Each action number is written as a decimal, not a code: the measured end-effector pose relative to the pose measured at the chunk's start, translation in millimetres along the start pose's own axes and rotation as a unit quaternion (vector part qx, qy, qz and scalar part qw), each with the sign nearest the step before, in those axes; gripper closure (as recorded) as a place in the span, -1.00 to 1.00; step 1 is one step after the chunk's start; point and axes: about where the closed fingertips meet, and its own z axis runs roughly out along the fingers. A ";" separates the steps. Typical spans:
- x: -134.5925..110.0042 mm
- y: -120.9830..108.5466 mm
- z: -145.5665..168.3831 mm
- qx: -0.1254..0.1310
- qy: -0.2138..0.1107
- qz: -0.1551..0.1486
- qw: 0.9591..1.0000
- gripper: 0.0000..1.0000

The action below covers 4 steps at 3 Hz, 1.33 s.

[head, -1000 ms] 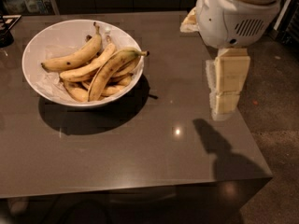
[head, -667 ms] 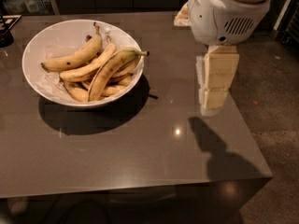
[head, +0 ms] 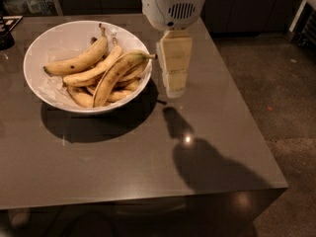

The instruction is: Pick banana from white bowl

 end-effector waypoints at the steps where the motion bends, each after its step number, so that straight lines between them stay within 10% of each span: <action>1: -6.4 -2.0 6.0 0.003 -0.009 0.002 1.000 -1.00; 4: -51.0 -52.6 55.9 -0.031 -0.031 -0.007 0.999 -0.84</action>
Offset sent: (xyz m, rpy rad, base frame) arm 0.0339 0.0774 -0.0335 -0.0235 0.0466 0.0813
